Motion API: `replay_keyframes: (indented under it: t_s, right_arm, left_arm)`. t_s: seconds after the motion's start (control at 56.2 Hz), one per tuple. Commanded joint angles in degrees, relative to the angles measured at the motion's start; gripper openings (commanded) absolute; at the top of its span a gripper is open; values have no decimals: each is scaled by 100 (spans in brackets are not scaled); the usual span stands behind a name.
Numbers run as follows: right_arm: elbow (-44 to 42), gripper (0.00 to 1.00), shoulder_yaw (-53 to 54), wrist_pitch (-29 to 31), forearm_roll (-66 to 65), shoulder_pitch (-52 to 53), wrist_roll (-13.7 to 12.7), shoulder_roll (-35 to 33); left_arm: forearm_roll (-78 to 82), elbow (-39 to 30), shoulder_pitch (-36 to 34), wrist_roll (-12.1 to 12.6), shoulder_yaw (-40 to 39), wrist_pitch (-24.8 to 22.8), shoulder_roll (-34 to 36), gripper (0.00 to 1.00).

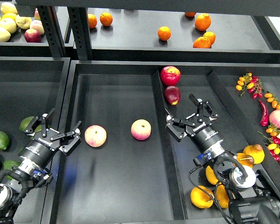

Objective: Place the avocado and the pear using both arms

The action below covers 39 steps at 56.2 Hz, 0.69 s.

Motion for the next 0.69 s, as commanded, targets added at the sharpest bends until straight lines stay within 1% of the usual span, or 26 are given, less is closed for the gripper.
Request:
replay_keyframes:
  t_s: [0.0,0.142,0.213,0.356,0.676]
  right_arm:
    - [110,100,-76,-32,-24,-2,370,0]
    - [57,100,-541,-24,-24,-98,441,0]
    - [31,100,-761,-32,-24,-142,449,0]
    - [-162,100,-1034,-24,-16,-327,449,0]
    - [-154,100,-1052,-6,28,-362,449,0]
  left_arm:
    - [159,-276,-50,-220,67,0,0,99]
    - [291,-373,-50,-457,199,0,0,99]
    - [291,-382,-41,-528,243,0,0,99]
    - [291,-382,-32,-545,261,0,0,99]
    - [291,-452,-32,-607,252,0,0,99]
